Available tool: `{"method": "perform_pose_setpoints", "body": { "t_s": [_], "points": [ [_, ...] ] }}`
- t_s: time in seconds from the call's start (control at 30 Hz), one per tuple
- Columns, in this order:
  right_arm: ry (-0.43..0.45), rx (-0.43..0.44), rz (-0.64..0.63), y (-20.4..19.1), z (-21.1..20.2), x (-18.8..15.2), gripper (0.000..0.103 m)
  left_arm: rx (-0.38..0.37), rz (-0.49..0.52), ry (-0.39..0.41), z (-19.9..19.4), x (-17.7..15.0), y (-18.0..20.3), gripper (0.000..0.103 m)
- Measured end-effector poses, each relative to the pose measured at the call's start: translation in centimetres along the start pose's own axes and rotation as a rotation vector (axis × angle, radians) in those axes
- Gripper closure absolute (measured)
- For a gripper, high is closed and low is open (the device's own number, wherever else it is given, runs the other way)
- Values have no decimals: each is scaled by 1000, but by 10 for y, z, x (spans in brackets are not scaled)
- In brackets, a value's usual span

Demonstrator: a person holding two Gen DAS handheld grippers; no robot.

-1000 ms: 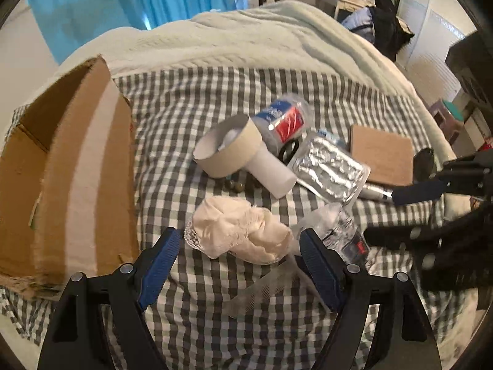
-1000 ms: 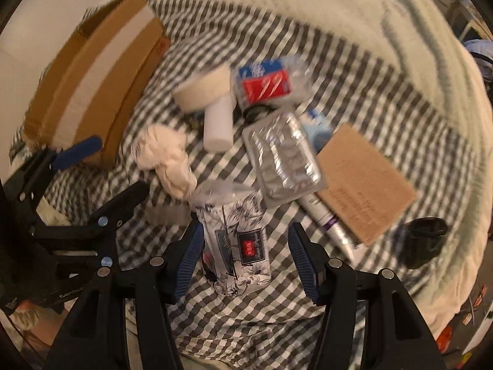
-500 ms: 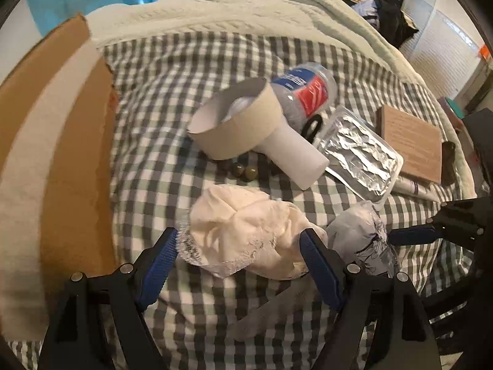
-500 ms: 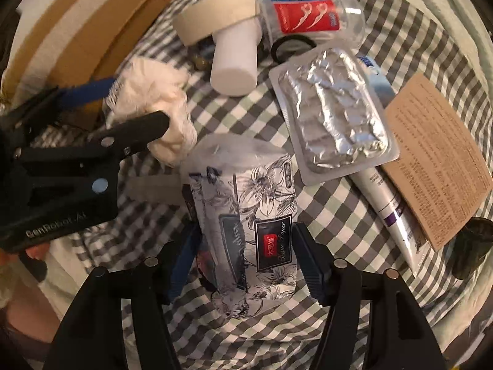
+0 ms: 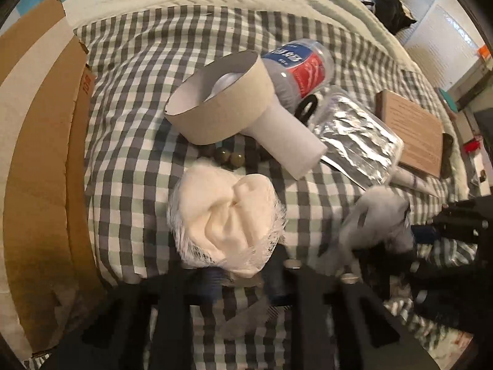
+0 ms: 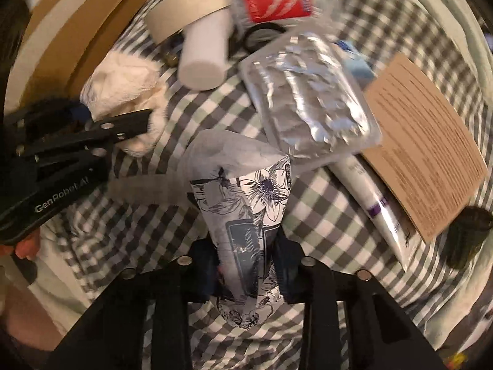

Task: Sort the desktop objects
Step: 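Grasp the lace-trimmed white cloth with the left tool while the right grasps the floral bag, then carry the cloth and floral bag into the box and release both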

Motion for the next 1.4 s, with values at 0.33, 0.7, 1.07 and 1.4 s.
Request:
{"method": "perform_pose_setpoints", "body": {
  "t_s": [0.33, 0.7, 1.07, 1.4],
  "points": [
    [180, -63, -51, -20, -127, 20, 76, -83, -61, 80, -77, 10, 12, 92],
    [427, -113, -110, -100, -236, 63, 76, -73, -108, 322, -246, 37, -37, 92],
    [558, -32, -173, -193, -250, 114, 76, 117, -321, 432, -267, 37, -152, 92],
    [503, 81, -162, -235, -185, 171, 75, 134, -407, 381, -234, 45, -199, 92]
  ]
}}
Point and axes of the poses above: each gripper's, at about its wrist camera, not at the fingertips, and z roughly the way its jaws point, y to its right, x to its top, the point moved 5 cm from there along z, roughly the way its jaws point, and after that the axes turned 10 degrees about -z, right-handed, at the moved point
